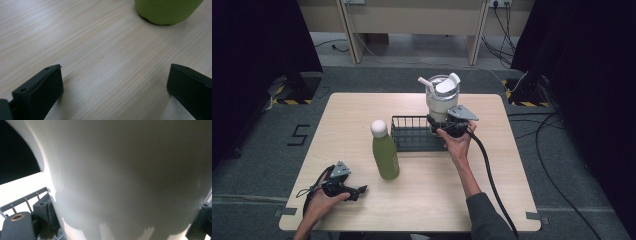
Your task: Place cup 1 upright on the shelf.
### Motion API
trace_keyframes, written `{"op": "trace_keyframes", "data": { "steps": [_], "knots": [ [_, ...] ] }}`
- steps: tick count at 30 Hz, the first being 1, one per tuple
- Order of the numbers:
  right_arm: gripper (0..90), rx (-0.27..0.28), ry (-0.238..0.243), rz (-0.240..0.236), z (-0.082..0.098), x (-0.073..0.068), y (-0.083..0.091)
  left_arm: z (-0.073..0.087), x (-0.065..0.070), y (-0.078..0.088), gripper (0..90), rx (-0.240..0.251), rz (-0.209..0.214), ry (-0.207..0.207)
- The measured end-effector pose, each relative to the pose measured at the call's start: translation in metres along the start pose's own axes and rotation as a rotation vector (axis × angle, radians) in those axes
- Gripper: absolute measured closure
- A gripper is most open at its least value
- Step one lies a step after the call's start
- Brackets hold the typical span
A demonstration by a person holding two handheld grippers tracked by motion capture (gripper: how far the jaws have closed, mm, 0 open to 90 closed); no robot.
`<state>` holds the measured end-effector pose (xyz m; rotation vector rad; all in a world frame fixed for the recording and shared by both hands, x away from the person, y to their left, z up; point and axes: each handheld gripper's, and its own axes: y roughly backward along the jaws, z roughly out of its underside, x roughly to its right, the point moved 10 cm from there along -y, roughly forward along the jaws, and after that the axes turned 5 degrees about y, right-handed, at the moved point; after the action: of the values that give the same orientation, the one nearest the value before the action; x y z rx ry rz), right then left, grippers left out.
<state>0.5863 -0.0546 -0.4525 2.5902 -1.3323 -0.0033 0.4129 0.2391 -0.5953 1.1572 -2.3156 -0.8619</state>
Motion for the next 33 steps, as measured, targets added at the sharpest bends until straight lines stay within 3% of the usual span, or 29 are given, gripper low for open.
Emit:
{"op": "trace_keyframes", "data": {
  "steps": [16, 21, 33],
  "knots": [
    [11.6, -0.004, -0.015, 0.010, 0.022, 0.000, -0.003, 0.000, 0.000, 0.000, 0.0, 0.000, 0.000, 0.000],
    [11.5, -0.019, -0.001, 0.011, 0.033, 0.000, -0.005, 0.000, 0.000, 0.000, 0.0, 0.001, -0.001, 0.000],
    [10.9, -0.011, 0.002, -0.005, 0.034, 0.001, -0.004, 0.000, 0.000, 0.000, 0.0, 0.000, -0.001, -0.001]
  ]
}}
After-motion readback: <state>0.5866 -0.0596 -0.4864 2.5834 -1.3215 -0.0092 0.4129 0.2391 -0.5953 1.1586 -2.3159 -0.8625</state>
